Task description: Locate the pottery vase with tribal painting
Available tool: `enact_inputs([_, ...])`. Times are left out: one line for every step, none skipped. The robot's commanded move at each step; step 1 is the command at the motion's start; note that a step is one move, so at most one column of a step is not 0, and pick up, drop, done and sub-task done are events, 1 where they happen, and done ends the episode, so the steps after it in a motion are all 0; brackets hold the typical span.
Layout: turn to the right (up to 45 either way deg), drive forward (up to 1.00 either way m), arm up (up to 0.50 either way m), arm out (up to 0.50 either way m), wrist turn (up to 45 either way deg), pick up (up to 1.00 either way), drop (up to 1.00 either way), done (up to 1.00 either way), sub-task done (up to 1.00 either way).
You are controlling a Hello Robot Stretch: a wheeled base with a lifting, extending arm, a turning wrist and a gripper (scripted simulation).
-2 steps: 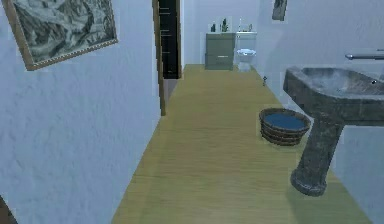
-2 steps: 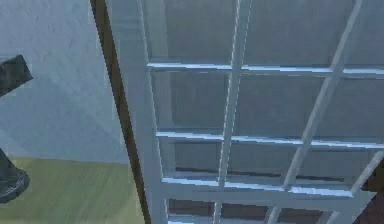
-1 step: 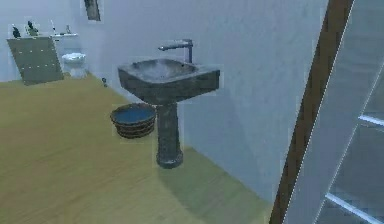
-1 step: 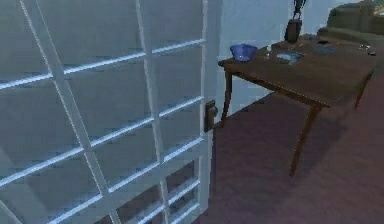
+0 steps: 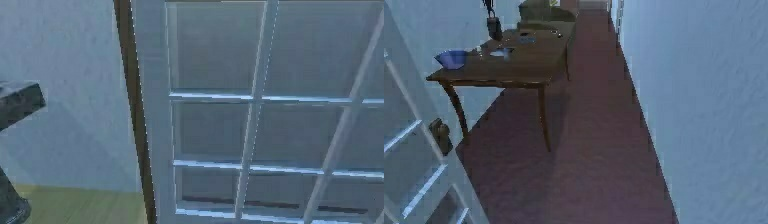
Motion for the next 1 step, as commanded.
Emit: enact_inputs([45.0,0.00,0.00,0.00,0.0,0.00,0.00,0.00,0.00])
